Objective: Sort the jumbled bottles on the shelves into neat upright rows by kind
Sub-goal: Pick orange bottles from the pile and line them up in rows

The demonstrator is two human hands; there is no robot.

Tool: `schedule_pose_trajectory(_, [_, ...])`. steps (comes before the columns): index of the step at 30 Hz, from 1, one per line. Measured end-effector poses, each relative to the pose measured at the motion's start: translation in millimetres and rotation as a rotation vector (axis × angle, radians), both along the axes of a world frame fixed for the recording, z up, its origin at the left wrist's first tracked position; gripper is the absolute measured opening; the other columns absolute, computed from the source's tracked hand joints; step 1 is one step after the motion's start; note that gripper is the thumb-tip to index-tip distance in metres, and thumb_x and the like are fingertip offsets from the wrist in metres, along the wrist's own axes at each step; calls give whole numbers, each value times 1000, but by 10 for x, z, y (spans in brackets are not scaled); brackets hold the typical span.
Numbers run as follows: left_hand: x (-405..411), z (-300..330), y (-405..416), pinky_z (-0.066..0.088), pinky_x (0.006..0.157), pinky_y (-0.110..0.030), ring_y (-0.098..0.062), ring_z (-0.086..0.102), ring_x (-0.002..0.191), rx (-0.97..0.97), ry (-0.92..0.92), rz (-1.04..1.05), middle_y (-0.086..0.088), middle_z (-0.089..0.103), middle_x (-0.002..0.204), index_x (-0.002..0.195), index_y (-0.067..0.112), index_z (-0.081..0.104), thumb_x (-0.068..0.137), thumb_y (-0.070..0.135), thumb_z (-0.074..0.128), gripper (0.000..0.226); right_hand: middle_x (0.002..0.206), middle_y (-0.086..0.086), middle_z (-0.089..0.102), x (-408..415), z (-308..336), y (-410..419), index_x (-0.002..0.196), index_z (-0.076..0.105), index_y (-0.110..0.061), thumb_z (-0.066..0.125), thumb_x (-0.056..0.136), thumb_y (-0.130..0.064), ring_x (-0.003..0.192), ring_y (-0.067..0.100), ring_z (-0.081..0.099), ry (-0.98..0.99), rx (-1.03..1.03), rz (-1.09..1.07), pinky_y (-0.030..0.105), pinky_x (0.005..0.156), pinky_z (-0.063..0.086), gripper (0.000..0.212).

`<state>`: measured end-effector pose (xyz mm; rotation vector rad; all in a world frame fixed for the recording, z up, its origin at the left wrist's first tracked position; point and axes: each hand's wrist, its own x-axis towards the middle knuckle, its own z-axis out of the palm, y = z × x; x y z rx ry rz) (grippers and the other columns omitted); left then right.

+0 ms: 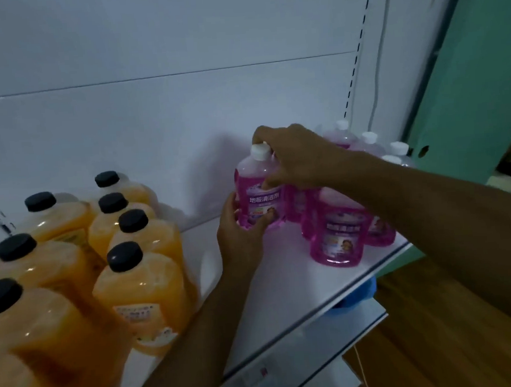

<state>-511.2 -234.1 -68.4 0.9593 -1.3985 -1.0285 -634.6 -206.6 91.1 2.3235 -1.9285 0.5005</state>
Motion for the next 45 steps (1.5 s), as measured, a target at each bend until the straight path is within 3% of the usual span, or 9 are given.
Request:
schedule_pose_trajectory(4, [-179,-65,-352,53,82,-20,-7,63,96,13,-41,74,3,66,112,124,19,57,71,25,84,59,94,-2,50,-111,35,-407,116,46,-20,82,69,-41,86,22,52,150,64,-49,32,70,39,63])
schedule_pose_trajectory(6, [-243,-116,-477,50,79,-14,-6,63,95,30,-41,109,3,66,112,123,20,58,71,25,84,59,95,-1,49,-160,35,-553,116,46,-18,82,69,-40,85,22,51,195,97,-39,32,69,38,62])
schedule_pose_trajectory(13, [-342,-201,-746,52,75,-21,-9,65,87,7,-126,176,5,69,99,115,19,65,71,29,84,49,98,3,49,-240,-30,-911,113,47,-14,83,70,-36,83,23,49,243,116,43,31,68,37,61])
schedule_pose_trajectory(18, [-376,-167,-744,53,76,-20,-6,66,87,134,-176,171,11,68,100,115,20,60,74,41,81,51,116,11,56,-294,-64,-1003,120,47,-10,77,78,-34,103,31,57,261,137,53,32,72,38,57])
schedule_pose_trajectory(22, [-393,-82,-597,46,77,-23,-12,62,93,169,-277,190,8,63,105,117,19,53,81,41,75,48,126,7,51,-297,23,-964,128,43,-14,67,84,-48,112,28,54,349,149,72,36,78,40,61])
schedule_pose_trajectory(27, [-332,84,-140,35,82,-19,-15,53,114,141,-484,211,-1,54,137,139,15,43,89,42,65,61,148,4,37,-331,164,-670,144,34,-22,56,88,-56,130,28,43,272,95,183,47,102,41,69])
schedule_pose_trajectory(30, [-247,158,215,33,106,-31,-21,37,138,153,-547,256,0,37,153,149,18,32,90,50,57,71,159,2,19,-305,176,-369,150,25,-26,50,90,-60,141,26,29,273,82,270,46,111,32,74])
schedule_pose_trajectory(37, [-17,178,1290,30,113,-35,-16,39,137,112,-730,315,5,42,150,144,25,42,92,57,50,62,160,3,17,-97,41,413,151,22,-26,37,93,-63,143,27,25,225,-40,479,48,112,29,71])
schedule_pose_trajectory(45, [975,85,2440,35,105,-28,-15,44,133,93,-966,497,4,46,147,143,23,45,92,56,49,61,158,2,23,708,-38,1089,150,25,-26,41,93,-61,142,26,28,102,-151,693,47,109,32,69])
